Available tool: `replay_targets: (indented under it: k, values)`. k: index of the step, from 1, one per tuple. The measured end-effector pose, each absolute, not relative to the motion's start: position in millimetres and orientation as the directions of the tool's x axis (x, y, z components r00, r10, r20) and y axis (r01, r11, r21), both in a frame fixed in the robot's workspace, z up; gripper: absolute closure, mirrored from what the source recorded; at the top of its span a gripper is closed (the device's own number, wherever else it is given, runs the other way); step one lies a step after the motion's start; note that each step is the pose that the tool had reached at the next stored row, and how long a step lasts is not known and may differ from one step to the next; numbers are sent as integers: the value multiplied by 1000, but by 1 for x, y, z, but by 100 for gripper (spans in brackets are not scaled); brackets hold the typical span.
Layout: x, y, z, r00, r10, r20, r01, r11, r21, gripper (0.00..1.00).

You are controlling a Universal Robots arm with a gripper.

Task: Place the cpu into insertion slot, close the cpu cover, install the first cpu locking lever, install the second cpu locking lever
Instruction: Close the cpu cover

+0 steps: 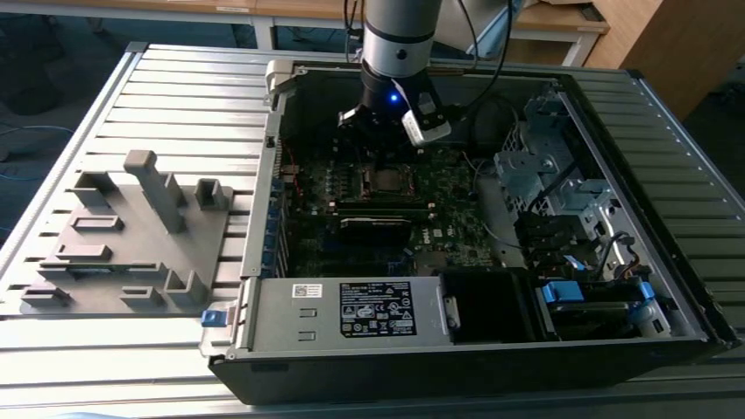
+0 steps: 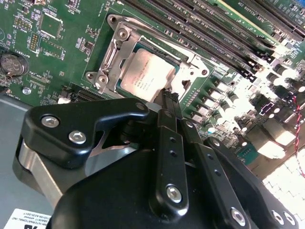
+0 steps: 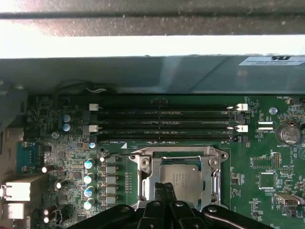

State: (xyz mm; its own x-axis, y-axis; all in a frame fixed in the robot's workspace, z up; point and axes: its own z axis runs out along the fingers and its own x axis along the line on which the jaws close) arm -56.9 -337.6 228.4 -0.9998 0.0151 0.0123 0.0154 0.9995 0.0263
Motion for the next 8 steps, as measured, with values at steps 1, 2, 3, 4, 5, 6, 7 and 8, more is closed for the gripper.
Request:
replay_targets:
  k: [1,2,3,4,5,6,7,8]
  values:
    - [-57,-338,228,-1000,15,12,16,1000,26,89]
    - [-57,-338,228,-1000,15,12,16,1000,26,89]
    - [-57,-338,228,-1000,15,12,16,1000,26,89]
    - [-57,-338,228,-1000,15,12,16,1000,26,89]
    - [-57,-338,228,-1000,15,12,16,1000,26,89]
    - [-57,-338,228,-1000,15,11,16,1000,26,89]
    - [-57,-338,228,-1000,15,11,16,1000,26,89]
    - [-57,-338,227,-1000,15,11,16,1000,26,89]
